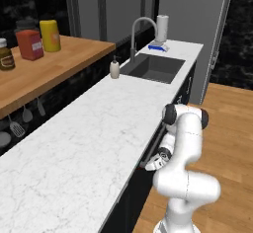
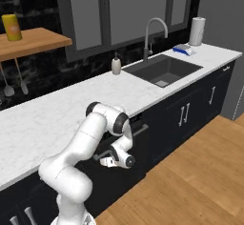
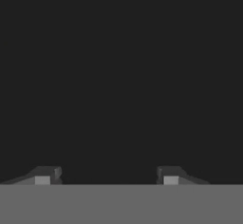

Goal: Pick up the cup and bowl from the counter, place them in the dishwasher, and close the dishwasher door.

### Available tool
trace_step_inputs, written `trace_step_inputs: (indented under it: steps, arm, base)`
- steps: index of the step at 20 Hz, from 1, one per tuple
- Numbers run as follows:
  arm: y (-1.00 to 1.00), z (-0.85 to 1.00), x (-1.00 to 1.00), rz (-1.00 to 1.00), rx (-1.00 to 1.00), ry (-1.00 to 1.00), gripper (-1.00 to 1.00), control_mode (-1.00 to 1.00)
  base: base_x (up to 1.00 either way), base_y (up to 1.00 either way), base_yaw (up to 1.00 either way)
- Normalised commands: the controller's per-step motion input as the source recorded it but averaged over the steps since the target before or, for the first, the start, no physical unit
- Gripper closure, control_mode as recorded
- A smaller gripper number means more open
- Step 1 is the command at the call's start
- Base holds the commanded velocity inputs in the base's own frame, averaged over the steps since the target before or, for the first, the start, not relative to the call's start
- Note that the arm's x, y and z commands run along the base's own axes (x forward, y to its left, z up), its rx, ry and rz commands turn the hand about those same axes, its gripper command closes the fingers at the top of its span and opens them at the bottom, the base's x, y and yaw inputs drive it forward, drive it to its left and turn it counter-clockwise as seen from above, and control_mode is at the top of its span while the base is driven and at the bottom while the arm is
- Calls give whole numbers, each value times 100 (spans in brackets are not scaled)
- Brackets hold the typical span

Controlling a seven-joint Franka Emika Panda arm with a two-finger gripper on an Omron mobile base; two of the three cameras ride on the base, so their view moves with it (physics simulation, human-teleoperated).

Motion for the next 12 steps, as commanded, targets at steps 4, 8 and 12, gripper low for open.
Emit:
trace_step_inputs:
  steps: [4,8,12]
  arm:
    - [88,-15,38,9,12,0,-100,-100]
    - [65,-22,28,9,10,0,-100,-100]
    - [14,-9,2,5,1,0,-100,-100]
  base:
    - [0,0,0]
    - [0,0,0]
    - [0,0,0]
